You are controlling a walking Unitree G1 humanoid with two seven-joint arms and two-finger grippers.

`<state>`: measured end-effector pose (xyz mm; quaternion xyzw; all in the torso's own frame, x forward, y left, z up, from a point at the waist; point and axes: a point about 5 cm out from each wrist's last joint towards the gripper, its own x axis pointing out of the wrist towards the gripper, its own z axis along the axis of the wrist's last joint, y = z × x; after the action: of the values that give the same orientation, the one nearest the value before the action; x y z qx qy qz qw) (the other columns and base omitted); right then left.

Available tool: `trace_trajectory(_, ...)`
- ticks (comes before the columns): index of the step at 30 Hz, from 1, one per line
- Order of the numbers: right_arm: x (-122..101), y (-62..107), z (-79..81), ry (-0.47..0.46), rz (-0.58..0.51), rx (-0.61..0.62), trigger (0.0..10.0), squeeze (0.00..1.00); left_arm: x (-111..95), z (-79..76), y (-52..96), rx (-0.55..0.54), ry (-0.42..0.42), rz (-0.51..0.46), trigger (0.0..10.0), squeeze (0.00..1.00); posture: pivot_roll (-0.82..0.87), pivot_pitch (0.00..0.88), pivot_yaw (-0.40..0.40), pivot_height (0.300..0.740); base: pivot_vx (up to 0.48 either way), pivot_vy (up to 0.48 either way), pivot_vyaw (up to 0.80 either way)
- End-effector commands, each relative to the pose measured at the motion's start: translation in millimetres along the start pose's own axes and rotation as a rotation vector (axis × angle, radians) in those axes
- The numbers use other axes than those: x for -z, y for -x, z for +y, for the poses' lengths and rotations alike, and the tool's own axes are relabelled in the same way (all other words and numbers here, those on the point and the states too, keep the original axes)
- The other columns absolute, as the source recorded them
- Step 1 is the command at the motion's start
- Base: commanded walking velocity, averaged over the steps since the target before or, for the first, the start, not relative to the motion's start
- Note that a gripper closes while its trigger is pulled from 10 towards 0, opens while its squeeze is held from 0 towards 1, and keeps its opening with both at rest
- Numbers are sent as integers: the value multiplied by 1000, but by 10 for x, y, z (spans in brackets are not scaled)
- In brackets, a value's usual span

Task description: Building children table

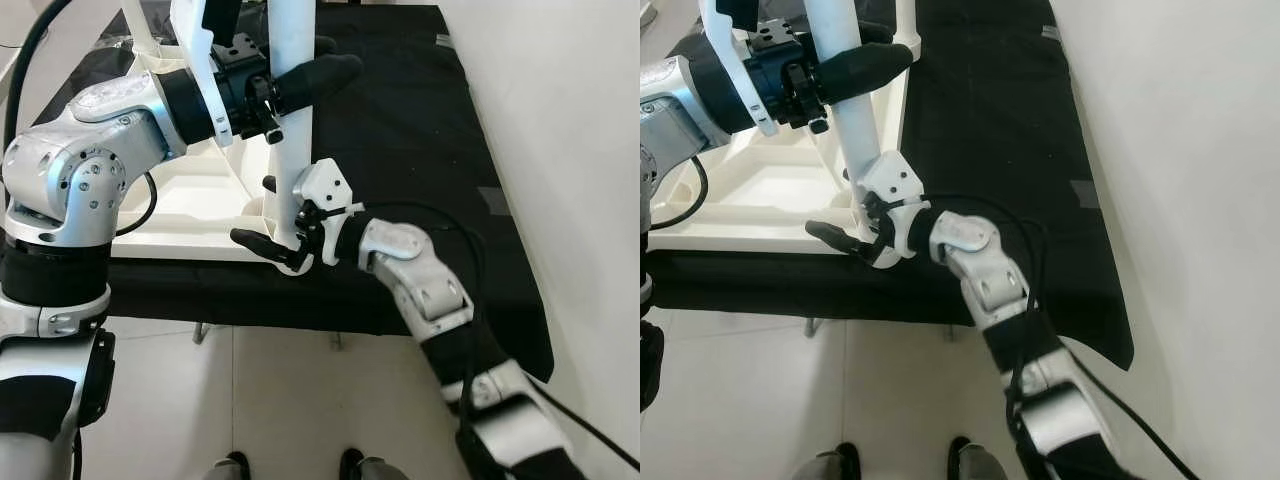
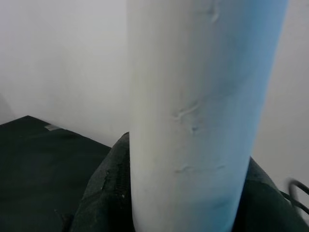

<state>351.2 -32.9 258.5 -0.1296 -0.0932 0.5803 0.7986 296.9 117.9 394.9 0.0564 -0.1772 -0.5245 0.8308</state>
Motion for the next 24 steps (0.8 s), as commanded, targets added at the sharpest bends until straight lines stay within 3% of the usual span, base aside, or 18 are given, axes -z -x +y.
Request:
trace_trajectory(1,-67,-105,14,-21,-35,-81,10000,0,58,-135,-77,85,5,21,0,0,57,247,-41,740,0,0,0)
trace_trajectory(2,-67,-105,14,-21,-35,-81,10000,0,58,-135,-77,85,5,21,0,0,57,247,-41,740,0,0,0)
trace_trajectory(3,-78,-102,-20,-31,-43,-96,2157,0,55,-139,-76,85,4,20,0,0,59,250,-43,740,0,0,0)
trace_trajectory(4,-78,-102,-20,-31,-43,-96,2157,0,55,-139,-76,85,4,20,0,0,59,250,-43,740,0,0,0)
trace_trajectory(5,-88,-101,-43,-37,-49,-114,0,0,49,-141,-76,85,3,19,0,0,61,253,-42,740,0,0,0)
trace_trajectory(17,-13,-138,-84,-1,-17,-175,0,0,24,-132,-61,72,-1,8,0,0,62,266,-43,740,0,0,0)
trace_trajectory(18,6,-144,-101,2,-1,-152,0,0,27,-131,-59,71,2,9,0,1000,62,266,-43,740,0,0,0)
trace_trajectory(19,6,-144,-101,2,-1,-152,0,0,27,-131,-59,71,2,9,0,1000,62,266,-43,740,0,0,0)
trace_trajectory(20,27,-149,-118,3,17,-127,0,0,28,-118,-54,53,3,6,5490,1000,62,266,-43,740,0,0,0)
trace_trajectory(21,27,-149,-118,3,17,-127,0,0,28,-118,-54,53,3,6,5490,1000,62,266,-43,740,0,0,0)
trace_trajectory(22,58,-158,-141,3,49,-81,0,0,30,-106,-50,40,-2,10,10000,1000,62,266,-43,740,0,0,0)
trace_trajectory(23,111,-170,-170,1,104,-12,0,0,30,-97,-50,32,1,13,10000,0,48,274,-50,740,0,0,0)
trace_trajectory(24,111,-170,-170,1,104,-12,0,0,30,-97,-50,32,1,13,10000,0,48,274,-50,740,0,0,0)
